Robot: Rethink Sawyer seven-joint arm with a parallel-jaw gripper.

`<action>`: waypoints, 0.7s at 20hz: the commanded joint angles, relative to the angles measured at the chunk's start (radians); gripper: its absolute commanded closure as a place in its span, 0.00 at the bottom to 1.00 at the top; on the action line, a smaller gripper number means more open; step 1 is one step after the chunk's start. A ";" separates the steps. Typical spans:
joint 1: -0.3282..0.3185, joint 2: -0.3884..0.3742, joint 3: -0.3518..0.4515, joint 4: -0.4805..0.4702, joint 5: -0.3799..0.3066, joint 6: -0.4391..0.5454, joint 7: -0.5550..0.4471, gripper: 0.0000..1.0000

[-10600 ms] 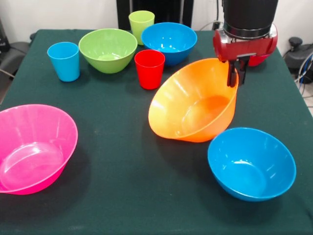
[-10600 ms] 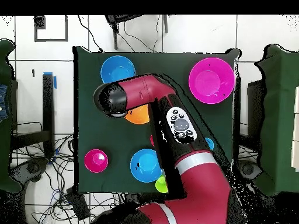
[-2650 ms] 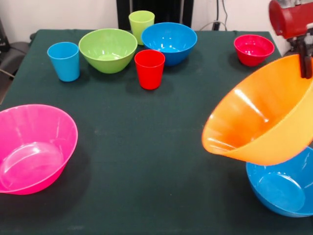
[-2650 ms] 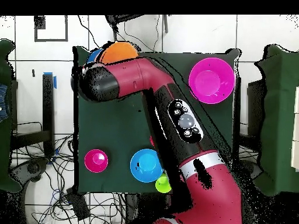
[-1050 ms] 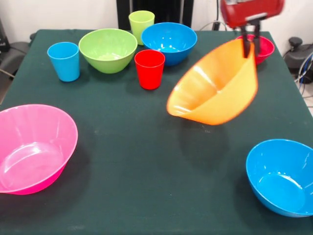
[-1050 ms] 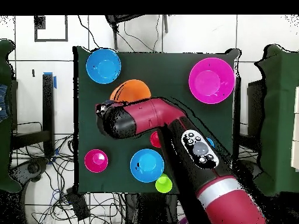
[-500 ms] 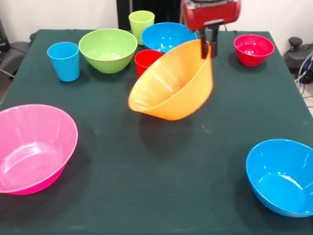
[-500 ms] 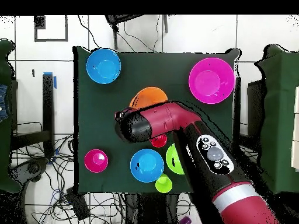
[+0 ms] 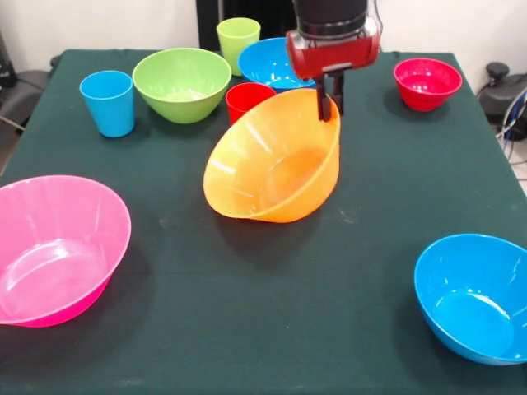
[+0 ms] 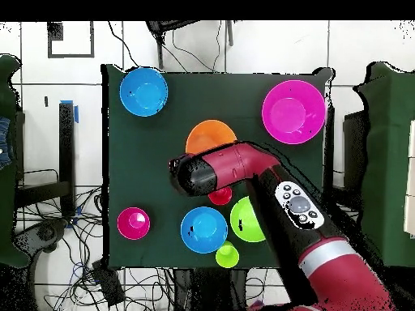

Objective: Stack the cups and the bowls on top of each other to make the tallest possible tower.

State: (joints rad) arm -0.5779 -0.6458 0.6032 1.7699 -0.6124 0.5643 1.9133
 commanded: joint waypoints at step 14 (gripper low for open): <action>0.149 0.132 -0.069 -0.107 -0.040 0.097 0.028 1.00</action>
State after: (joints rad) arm -0.4964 -0.5992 0.5878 1.7118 -0.6645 0.5672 1.9133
